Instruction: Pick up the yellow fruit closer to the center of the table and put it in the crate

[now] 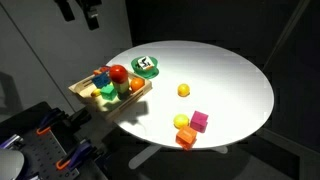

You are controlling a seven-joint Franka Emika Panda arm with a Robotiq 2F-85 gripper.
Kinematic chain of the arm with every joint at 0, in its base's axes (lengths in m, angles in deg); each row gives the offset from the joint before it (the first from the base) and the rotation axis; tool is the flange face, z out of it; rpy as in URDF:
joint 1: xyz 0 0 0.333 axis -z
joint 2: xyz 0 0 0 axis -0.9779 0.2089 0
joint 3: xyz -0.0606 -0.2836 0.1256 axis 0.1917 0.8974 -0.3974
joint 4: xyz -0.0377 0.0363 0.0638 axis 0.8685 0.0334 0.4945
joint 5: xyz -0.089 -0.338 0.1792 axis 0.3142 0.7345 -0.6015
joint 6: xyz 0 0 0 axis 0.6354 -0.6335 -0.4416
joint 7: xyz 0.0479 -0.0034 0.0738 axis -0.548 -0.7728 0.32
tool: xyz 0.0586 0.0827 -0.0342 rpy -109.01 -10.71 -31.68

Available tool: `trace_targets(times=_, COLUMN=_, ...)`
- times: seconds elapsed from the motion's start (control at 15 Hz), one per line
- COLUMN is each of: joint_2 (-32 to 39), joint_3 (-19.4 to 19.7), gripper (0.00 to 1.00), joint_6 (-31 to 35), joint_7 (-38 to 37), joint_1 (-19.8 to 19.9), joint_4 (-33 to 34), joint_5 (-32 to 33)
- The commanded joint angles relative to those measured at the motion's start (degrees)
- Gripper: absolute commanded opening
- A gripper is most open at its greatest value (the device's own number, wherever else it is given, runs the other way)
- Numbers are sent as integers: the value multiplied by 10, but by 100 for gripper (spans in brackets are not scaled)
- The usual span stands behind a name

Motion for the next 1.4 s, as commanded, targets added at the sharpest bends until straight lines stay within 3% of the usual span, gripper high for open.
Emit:
trace_targets(times=0.0, joint_2=1, joint_3=-4, gripper=100, joint_6=-1, joint_7=2, joint_1=4, joint_4=1, joint_5=-3)
trace_targets(times=0.73, joint_2=14, joint_3=-6, gripper=100, joint_6=6, joint_7=-3, joint_1=4, joint_4=11, joint_5=-2)
trace_targets(times=1.33, joint_2=107, joint_3=-13, gripper=100, joint_6=60, joint_7=-26, joint_1=9, joint_4=58, joint_5=0)
